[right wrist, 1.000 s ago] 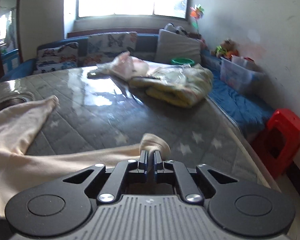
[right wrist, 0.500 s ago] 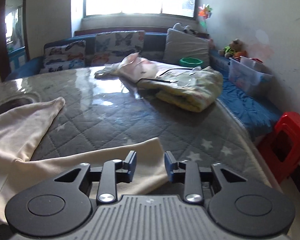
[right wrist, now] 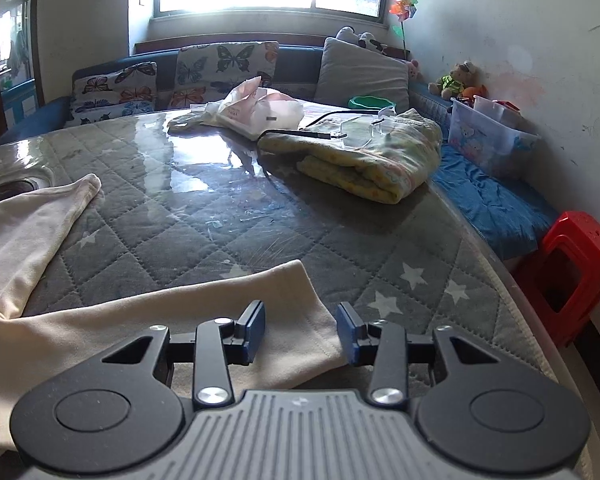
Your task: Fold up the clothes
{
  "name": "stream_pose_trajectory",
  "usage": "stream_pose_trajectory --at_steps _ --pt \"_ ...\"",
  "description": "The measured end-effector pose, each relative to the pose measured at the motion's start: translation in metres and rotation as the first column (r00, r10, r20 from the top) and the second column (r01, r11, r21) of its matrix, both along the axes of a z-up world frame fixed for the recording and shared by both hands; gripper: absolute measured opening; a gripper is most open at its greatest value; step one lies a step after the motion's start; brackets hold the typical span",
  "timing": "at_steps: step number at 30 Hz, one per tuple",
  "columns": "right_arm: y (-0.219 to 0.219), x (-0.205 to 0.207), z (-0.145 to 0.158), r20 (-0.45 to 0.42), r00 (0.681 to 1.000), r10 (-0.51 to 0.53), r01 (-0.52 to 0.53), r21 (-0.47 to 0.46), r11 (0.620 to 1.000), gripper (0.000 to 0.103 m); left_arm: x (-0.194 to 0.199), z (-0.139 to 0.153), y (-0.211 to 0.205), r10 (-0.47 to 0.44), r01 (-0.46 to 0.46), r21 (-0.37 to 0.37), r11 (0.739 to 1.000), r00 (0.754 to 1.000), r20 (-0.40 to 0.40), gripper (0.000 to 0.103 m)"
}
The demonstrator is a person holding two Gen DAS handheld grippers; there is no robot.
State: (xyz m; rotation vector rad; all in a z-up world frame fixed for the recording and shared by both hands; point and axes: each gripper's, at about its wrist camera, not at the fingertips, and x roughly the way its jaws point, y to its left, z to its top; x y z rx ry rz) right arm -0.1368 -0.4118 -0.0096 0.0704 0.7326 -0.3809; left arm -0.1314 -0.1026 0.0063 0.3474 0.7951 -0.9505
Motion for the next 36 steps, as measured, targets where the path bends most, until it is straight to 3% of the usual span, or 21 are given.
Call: stream_pose_trajectory --at_steps 8,14,23,29,36 --pt "-0.003 0.002 -0.001 0.002 1.000 -0.005 0.005 0.000 1.000 0.043 -0.013 0.019 0.013 -0.091 0.090 -0.082 0.993 0.996 -0.010 0.005" --pt "-0.005 0.003 -0.001 0.001 1.000 -0.009 0.009 0.001 1.000 0.046 -0.018 0.014 0.012 -0.115 0.113 -0.061 0.992 0.993 -0.026 0.006" --pt "-0.005 0.003 -0.002 -0.004 1.000 -0.013 0.013 -0.008 1.000 0.051 -0.013 0.029 0.022 -0.068 0.068 -0.086 0.994 0.998 0.008 0.029" --pt "0.001 0.004 0.003 -0.007 1.000 -0.004 0.004 -0.032 0.999 0.051 -0.008 0.043 0.029 -0.027 0.032 -0.121 0.992 0.999 0.039 0.031" --pt "0.027 0.006 0.023 0.055 0.995 0.083 -0.081 -0.035 0.996 0.052 0.014 0.056 0.041 0.103 -0.091 -0.140 0.986 0.992 0.076 0.035"
